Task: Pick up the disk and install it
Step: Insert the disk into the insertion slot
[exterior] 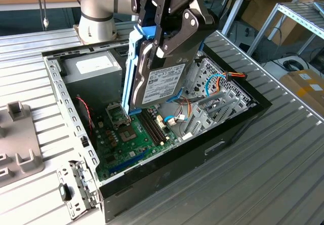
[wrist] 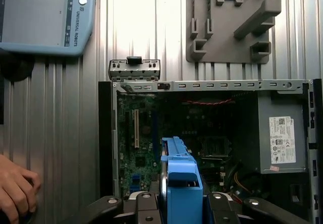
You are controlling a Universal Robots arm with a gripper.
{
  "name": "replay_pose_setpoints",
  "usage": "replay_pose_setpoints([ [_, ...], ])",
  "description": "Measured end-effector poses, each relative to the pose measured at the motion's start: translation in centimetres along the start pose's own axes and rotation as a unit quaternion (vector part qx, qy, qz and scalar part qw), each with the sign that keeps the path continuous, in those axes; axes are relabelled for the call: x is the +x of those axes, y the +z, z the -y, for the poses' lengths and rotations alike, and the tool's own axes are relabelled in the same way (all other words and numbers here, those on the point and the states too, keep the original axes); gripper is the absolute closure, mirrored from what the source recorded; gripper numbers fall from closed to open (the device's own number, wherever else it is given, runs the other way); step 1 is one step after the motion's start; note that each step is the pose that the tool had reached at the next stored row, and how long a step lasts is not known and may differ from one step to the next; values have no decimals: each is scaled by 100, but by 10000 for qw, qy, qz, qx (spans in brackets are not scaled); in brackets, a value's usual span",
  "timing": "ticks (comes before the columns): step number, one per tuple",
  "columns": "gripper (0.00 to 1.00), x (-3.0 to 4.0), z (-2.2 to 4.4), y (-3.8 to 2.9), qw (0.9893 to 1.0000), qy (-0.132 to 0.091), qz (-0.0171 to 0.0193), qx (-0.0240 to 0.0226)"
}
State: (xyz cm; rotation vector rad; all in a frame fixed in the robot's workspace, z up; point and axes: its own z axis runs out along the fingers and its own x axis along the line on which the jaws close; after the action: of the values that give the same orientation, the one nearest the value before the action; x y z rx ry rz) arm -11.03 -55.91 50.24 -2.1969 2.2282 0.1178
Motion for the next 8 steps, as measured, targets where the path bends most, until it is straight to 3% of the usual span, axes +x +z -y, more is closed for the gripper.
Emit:
replay_pose_setpoints([
  [8,63,22,27,-2,10000,0,0,0],
])
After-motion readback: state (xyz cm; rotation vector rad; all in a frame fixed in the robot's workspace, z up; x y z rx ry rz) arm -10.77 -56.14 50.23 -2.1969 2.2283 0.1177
